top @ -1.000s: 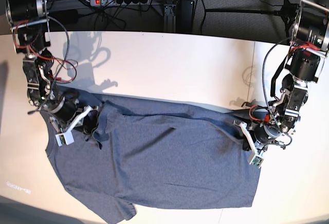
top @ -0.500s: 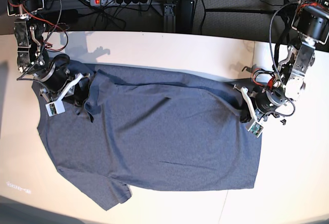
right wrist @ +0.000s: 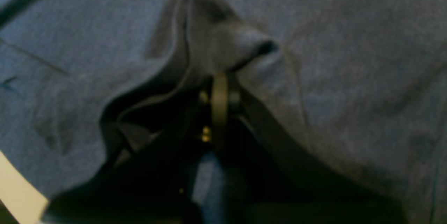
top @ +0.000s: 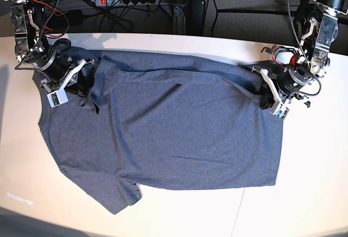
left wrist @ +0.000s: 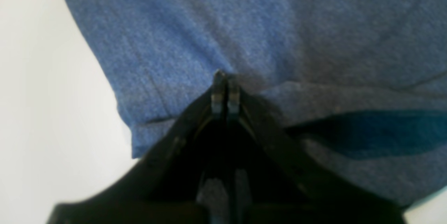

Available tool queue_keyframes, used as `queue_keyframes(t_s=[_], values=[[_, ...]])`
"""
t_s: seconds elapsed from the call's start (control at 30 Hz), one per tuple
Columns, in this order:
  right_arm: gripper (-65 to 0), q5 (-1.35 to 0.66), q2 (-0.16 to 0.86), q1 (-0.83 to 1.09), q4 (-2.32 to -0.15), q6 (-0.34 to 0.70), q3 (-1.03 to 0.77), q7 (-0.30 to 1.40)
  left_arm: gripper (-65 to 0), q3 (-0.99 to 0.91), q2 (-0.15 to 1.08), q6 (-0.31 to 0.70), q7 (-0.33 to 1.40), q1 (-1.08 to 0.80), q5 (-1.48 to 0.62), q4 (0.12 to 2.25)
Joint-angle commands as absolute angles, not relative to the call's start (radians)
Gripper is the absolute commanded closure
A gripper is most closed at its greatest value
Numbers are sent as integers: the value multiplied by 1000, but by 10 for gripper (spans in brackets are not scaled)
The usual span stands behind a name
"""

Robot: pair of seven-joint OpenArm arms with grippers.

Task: Fold the T-shirt properly
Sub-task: 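Lay the shirt flat along the table edge with both grippers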

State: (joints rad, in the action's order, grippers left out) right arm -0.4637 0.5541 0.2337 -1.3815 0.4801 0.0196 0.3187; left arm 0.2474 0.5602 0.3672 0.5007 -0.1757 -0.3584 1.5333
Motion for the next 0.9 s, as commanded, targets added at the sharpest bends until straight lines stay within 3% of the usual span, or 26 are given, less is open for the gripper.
queue_keyframes(t_s=[0.0,0.87], values=[[0,-426,570,257,-1380,486,19,406,0,253,568,405,574,-197,-354,1544],[0,-438,636,264,-1380,486,14,469,0,253,569,405,599,-269,-316,1631]])
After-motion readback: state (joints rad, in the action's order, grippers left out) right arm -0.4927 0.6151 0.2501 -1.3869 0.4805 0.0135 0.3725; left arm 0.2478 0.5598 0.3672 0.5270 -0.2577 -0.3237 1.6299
